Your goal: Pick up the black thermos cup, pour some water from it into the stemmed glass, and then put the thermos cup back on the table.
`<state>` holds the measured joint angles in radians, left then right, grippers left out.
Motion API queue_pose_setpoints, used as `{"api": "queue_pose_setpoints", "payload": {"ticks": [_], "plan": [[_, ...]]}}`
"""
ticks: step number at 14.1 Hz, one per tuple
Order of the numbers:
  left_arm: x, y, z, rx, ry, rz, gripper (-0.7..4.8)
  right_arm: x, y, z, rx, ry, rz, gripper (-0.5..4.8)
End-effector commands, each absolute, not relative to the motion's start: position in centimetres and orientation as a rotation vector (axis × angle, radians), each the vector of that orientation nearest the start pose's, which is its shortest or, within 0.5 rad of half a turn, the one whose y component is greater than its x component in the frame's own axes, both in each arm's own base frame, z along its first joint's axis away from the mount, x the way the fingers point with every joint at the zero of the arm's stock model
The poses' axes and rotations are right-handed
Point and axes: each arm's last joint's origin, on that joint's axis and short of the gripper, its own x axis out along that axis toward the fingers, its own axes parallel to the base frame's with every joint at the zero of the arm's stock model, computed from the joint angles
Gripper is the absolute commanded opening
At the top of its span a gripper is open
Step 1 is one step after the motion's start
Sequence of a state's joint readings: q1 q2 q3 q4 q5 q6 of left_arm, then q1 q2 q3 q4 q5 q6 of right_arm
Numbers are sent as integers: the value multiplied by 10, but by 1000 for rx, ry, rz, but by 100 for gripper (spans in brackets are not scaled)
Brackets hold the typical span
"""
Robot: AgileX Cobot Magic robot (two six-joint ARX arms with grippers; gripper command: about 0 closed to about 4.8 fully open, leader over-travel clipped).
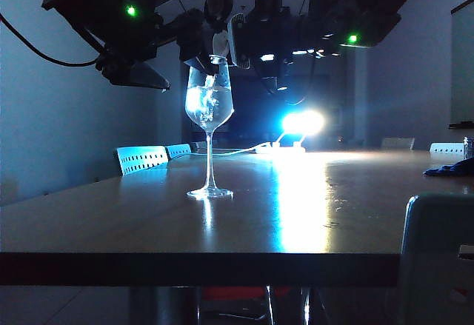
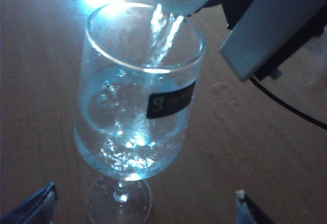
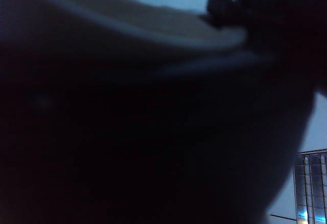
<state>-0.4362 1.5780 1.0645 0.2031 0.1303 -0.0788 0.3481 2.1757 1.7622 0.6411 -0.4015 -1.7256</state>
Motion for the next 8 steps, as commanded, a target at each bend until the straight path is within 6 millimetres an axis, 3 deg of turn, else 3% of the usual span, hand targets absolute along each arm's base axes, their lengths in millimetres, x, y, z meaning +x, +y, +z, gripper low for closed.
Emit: {"api": "queue_pose_setpoints", "payload": {"ticks": [1,5,8], "plan": [[322,-155,273,-26,318,-553,479,470,184,319,-1628,-888,258,107],[322,-154,272,-23,332,-550,479,470,183,320,-1473,-820,300,107],[322,-154,272,-23,332,-548,479,471,179,323,-1238,-773,361,107]]}}
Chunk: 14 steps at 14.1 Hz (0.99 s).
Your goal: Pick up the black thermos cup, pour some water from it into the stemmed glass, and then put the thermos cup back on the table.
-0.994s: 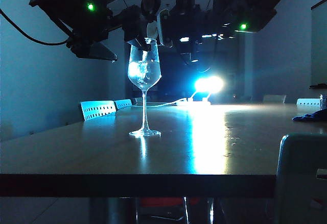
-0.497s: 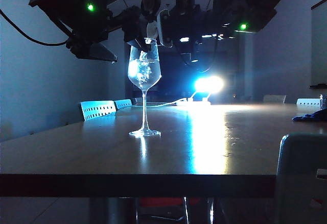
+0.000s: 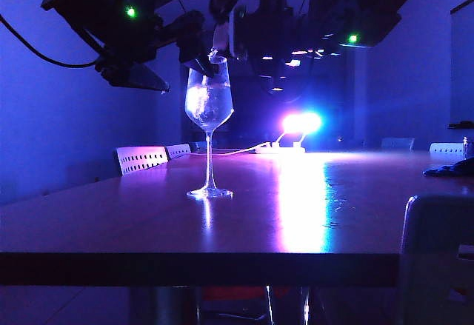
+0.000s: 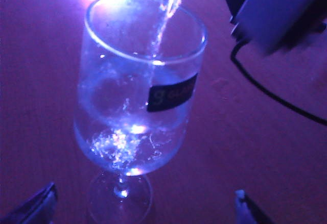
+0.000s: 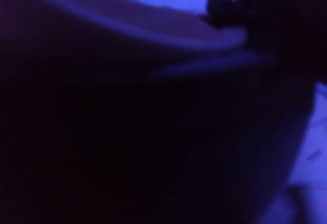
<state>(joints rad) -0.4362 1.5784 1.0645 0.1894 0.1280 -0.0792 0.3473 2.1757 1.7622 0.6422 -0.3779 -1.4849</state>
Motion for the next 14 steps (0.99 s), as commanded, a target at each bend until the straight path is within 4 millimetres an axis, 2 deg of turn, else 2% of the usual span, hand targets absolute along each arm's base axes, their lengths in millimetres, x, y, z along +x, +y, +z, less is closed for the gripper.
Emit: {"api": "queue_pose_setpoints", "payload": {"ticks": [1,3,4,8,11,14], "plan": [[322,-154,272,-23,332,-548,479,471,176,325,-1148,-755,378,107],[322,-154,272,-23,330,-548,479,470,174,330,-913,-697,404,107],[322,-154,272,-24,329,-548,479,470,172,332,-731,-649,427,107],[317,-152,283,-30,293,-550,479,467,169,340,-357,-534,470,110],[310,-149,295,-35,266,-553,479,454,159,364,-293,-414,488,119],[301,-146,304,-42,264,-583,479,426,145,405,-241,-345,502,122]]}}
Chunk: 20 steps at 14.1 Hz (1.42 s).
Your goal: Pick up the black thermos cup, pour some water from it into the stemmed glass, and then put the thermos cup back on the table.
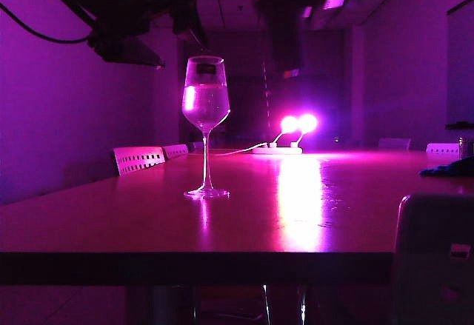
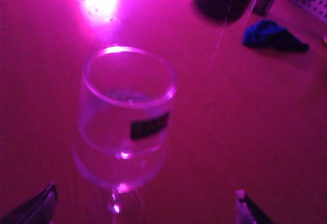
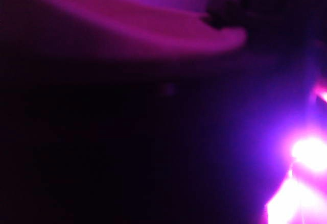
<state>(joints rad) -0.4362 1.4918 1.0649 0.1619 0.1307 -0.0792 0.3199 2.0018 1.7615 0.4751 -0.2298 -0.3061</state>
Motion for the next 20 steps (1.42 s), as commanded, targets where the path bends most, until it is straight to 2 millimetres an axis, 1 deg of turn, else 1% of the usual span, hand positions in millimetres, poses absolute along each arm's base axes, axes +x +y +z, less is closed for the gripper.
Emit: {"api": "queue_pose_setpoints", "payload": {"ticks": [1,2,3,5,6,7,8,9,11,12,14,15,16,18,19,20], "plan": [[300,-150,312,-59,230,-703,479,408,141,418,-243,-248,565,137],[296,-158,320,-64,224,-770,479,399,140,422,-259,-212,647,162],[291,-168,326,-56,222,-803,479,391,140,423,-259,-192,725,182],[281,-179,334,-46,242,-849,479,372,134,430,-247,-132,735,183],[276,-182,336,-21,247,-872,479,360,130,433,-247,-102,732,183],[271,-179,338,-3,258,-875,479,349,124,434,-249,-71,729,183],[266,-176,343,-3,259,-876,479,340,114,430,-246,-26,716,184],[263,-174,347,-4,248,-877,479,332,107,422,-242,17,711,184],[257,-172,351,19,237,-898,479,316,99,390,-237,79,708,183],[254,-176,349,40,250,-912,479,311,98,371,-232,80,706,183],[253,-178,346,85,257,-922,479,304,96,328,-149,85,700,183],[253,-182,344,86,260,-932,479,301,95,308,-107,64,695,183],[254,-183,342,89,264,-932,479,297,94,292,-101,1,685,183],[256,-189,336,93,286,-945,479,287,90,274,-95,-140,629,183],[259,-193,331,95,295,-949,479,285,87,268,-93,-160,559,183],[260,-201,325,99,306,-966,479,287,85,262,-91,-148,520,183]]}}
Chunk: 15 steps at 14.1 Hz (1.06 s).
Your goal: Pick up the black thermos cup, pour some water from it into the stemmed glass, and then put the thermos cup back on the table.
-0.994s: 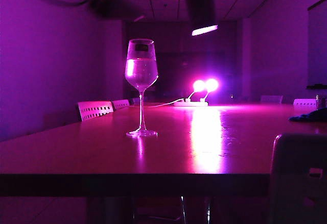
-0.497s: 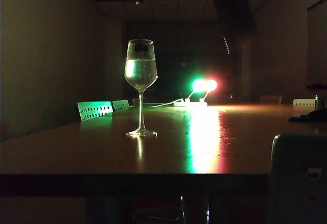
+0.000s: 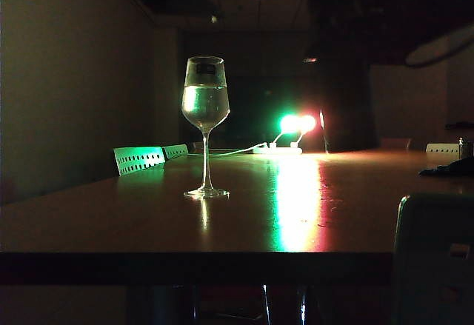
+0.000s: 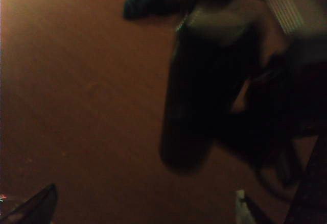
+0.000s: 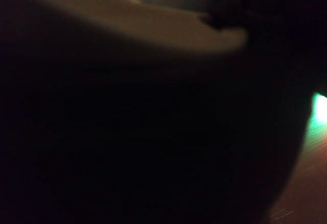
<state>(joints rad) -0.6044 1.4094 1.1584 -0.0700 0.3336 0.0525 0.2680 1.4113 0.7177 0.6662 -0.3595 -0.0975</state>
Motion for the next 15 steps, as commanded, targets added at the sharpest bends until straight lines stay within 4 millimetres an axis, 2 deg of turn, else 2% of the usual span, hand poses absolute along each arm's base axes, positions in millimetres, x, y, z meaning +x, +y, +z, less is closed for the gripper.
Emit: {"api": "queue_pose_setpoints", "payload": {"ticks": [1,3,5,8,15], "plan": [[263,-210,317,103,310,-984,479,291,85,254,-91,-123,520,182],[262,-228,305,114,322,-1016,479,299,87,237,-91,-76,524,176],[265,-235,295,120,344,-1010,479,309,90,222,-33,-80,524,176],[267,-236,293,121,349,-1009,479,321,92,202,7,-156,514,176],[266,-235,290,128,381,-1007,479,331,94,165,41,-70,471,176]]}}
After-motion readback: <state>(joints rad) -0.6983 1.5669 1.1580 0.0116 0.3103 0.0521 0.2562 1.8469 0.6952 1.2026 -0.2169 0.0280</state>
